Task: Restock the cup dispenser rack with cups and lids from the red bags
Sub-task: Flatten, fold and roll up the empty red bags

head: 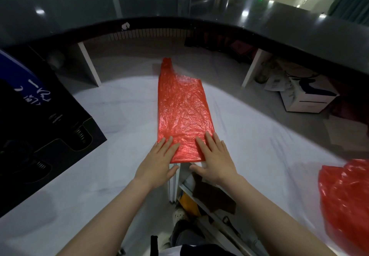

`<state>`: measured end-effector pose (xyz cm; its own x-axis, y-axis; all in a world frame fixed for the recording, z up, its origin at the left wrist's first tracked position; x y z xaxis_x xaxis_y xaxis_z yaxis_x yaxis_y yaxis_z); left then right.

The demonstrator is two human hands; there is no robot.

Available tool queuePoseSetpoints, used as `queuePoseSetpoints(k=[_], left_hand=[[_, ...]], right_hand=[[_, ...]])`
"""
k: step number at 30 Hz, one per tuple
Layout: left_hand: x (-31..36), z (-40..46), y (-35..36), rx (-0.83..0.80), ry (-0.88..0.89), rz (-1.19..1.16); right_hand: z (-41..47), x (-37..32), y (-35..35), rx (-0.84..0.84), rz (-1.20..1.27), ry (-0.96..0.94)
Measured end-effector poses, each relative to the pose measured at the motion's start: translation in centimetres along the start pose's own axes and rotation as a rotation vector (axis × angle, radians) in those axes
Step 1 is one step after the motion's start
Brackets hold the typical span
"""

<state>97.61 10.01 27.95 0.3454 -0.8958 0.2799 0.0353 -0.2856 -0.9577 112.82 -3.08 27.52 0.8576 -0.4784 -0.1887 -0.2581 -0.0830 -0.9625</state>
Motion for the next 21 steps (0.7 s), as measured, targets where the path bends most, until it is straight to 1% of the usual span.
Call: queuePoseSetpoints(k=[2,5,7,9,11,13,15,17,19,21], left_hand=[[-0.1,-0.4,-0.7,0.103,-0.016,-0.101],[-0.3,-0.8,-1.2,0.225,-0.002,-0.156],[-0.6,-1.0,-1.3,0.260,-0.039,-0.224],[-1.1,-1.1,-1.4,0.283,-0.121,-0.325],[-1.4,-1.1,-1.6,0.302,-0.186,-0.410],[-1.4,-1.1,-1.8,0.315,-0.208,-0.477],[-1.4,-1.3,-2.2,0.343,-0.239,-0.595],[-1.4,-1.5,-2.6,0.394,-0.282,-0.714],[-1.6,-1.4,-2.6,0.423,-0.349,-0.744],[-1.7,-1.1,-2.3,0.419,-0.408,-0.704]], right_hand=[[-0.7,0.1,-0.2,0.057,0.034,0.003],[-1.8,0.2,-0.5,0.183,0.122,-0.010],[-2.3,0.2,-0.7,0.244,0.185,-0.027],[-2.6,0.5,-0.8,0.308,0.255,-0.037],[-2.7,1.0,-0.9,0.328,0.361,0.000],[-2.8,1.5,-1.1,0.341,0.422,0.040],[-2.9,1.6,-1.4,0.376,0.454,0.078],[-3.0,1.6,-1.7,0.398,0.551,0.151],[-2.8,1.7,-2.0,0.409,0.639,0.220],[-2.4,1.9,-2.3,0.394,0.674,0.256]])
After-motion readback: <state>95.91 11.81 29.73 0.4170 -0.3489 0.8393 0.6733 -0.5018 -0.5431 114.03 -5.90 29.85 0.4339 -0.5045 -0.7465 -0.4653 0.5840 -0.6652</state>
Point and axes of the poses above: each hand's wrist, its own z-axis towards the middle knuckle, its own y-axis out of the palm, x = y × z, the point moved 3 cm from there along z, towards the middle knuckle, and after that the axes turned 6 degrees about -x, right-handed, at the moved point
